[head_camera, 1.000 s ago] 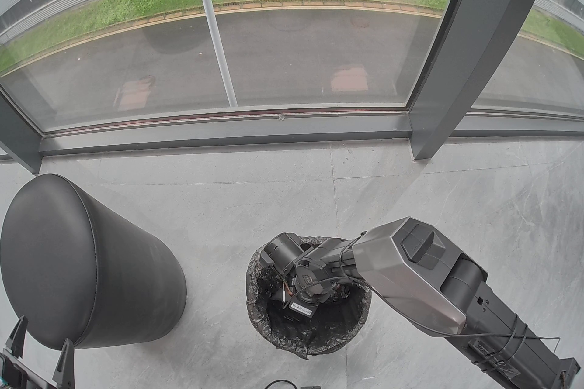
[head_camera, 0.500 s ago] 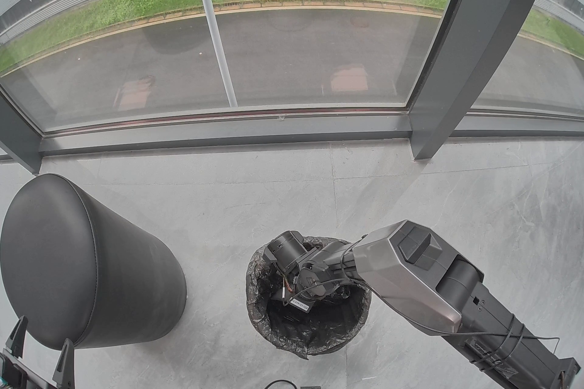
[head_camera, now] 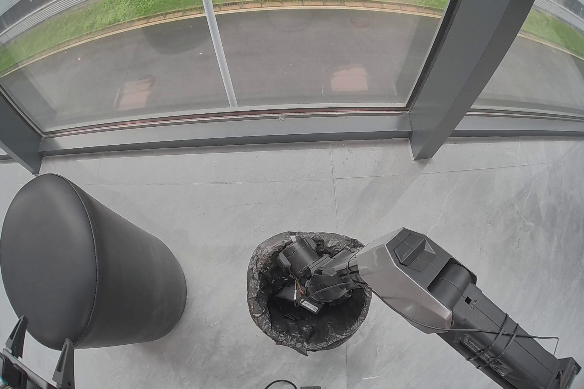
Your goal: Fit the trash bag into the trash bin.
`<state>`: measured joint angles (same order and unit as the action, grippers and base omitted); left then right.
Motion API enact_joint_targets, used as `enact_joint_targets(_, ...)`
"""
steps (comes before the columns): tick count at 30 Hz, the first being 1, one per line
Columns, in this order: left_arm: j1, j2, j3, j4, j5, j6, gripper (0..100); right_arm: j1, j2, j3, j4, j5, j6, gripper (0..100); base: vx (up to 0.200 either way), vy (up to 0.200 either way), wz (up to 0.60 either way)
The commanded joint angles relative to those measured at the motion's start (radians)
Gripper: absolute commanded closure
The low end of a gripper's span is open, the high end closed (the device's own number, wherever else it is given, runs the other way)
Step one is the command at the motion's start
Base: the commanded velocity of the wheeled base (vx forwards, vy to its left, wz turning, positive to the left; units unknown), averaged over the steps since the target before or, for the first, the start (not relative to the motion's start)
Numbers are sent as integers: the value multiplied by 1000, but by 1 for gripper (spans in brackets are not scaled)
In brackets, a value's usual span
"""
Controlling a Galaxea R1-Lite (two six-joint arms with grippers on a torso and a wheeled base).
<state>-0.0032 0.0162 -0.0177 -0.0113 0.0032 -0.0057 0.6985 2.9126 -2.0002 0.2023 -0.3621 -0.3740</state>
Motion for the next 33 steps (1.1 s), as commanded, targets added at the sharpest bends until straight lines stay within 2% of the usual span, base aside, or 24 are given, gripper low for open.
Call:
enact_joint_targets(1,0,-16,18,-1,0,0,0,-5,16,0,-4,0,0,100,0,0,0)
enact_joint_targets(19,0,-15,18,-1,0,0,0,52,-113,0,71,-6,6,100,0,0,0)
enact_joint_targets(33,0,-15,18,-1,0,0,0,72,-254,0,256,-28,3,100,0,0,0)
